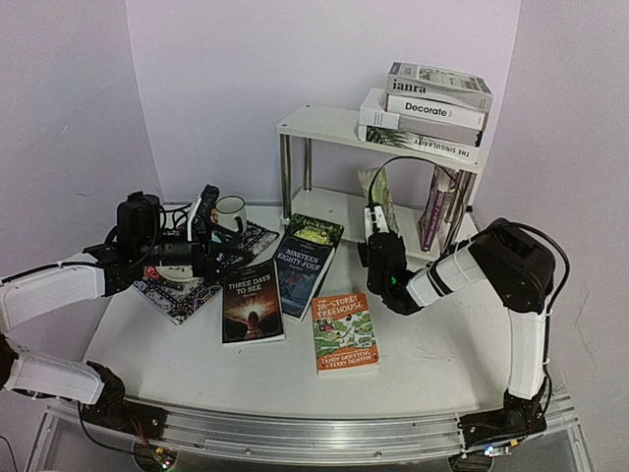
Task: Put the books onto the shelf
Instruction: Place the book on the shelf.
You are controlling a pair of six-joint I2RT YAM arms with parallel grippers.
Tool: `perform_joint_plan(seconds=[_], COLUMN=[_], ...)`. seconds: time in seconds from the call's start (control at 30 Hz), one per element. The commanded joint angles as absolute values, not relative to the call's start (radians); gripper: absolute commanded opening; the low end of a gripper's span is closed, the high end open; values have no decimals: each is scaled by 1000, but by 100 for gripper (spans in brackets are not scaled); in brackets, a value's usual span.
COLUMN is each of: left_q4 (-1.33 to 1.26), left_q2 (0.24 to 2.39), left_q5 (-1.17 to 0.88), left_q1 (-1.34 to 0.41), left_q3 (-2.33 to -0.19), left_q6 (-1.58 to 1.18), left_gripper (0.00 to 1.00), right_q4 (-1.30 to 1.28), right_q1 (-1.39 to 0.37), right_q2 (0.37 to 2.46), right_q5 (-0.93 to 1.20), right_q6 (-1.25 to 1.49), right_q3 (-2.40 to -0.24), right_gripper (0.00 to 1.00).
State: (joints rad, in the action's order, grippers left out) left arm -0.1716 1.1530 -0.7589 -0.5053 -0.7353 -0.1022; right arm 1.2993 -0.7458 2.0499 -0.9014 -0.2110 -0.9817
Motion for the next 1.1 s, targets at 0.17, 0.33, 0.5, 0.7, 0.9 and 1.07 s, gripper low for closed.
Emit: perform_joint_plan(seconds=[0.17,0.33,0.5,0.7,0.9,1.07], left_q4=[-158,-157,-156,-156,-155,-156], left_q2=[1173,1167,1162,1165,1172,1172], left_q5=[-776,-775,-775,-779,-786,-788], left_q1=[-508,-508,-508,-508,-508,-508], left_q3=[-801,-795,-792,-796,-802,-801], left_q6=[-79,-78,-75,-72,-71,-68], left_gripper=[100,100,100,100,100,100], right_q4=[1722,1710,1701,1701,1700,1700], right_q1=[-713,-696,-676,-654,-635,-619], right_q2=[2043,2034,2030,2032,2032,2030], right_q5=[-930,-955,-974,-1003,-1015,-987], right_q6=[-93,-43,0,62,95,113], right_q3=[-1031,-1041,-1039,-1038,-1033,-1018], right_gripper=[0,0,0,0,0,0])
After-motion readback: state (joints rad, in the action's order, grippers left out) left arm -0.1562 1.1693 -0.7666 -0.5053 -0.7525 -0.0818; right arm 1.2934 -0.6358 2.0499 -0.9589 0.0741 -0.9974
